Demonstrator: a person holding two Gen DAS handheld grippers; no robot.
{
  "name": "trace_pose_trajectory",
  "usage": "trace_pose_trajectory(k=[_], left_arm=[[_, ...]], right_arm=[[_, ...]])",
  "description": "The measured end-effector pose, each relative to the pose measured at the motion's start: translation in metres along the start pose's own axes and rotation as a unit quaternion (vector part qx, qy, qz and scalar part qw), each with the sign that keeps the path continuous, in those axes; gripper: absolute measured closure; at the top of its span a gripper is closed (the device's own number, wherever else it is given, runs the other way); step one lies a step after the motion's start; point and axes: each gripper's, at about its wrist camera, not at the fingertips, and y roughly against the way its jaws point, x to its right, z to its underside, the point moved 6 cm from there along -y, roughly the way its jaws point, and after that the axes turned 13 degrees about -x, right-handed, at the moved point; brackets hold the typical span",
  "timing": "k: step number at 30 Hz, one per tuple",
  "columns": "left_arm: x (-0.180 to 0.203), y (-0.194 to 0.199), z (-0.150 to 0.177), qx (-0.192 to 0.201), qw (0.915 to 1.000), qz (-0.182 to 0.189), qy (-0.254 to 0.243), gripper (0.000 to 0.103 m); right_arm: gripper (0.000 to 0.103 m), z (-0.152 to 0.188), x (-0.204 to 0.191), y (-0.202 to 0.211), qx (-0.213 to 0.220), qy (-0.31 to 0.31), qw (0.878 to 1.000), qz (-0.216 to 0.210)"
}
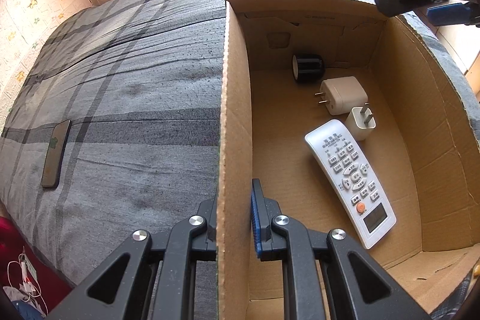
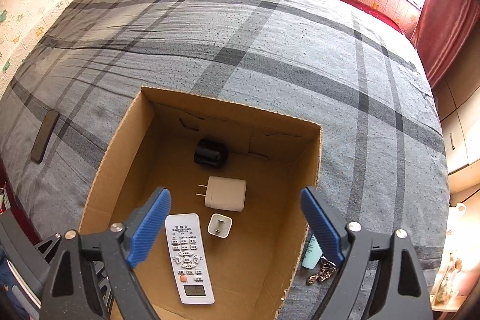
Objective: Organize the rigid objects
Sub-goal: 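Withdraw the right gripper from the box toward the keyring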
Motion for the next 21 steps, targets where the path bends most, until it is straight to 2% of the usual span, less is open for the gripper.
trace_pose_trajectory(k=[5, 21], left_arm=[[0.000, 0.000, 0.000, -0.001, 1.0000, 0.001, 0.000, 0.088], [-0.001, 0.000, 0.000, 0.000, 1.0000, 0.002, 0.002, 0.088]], right_arm=[[0.000, 0.007, 0.020, 0.016, 0.010, -0.014, 1.000, 0.004], [0.000, 0.042, 0.106, 0.020, 0.004, -0.092, 0.995, 0.026]])
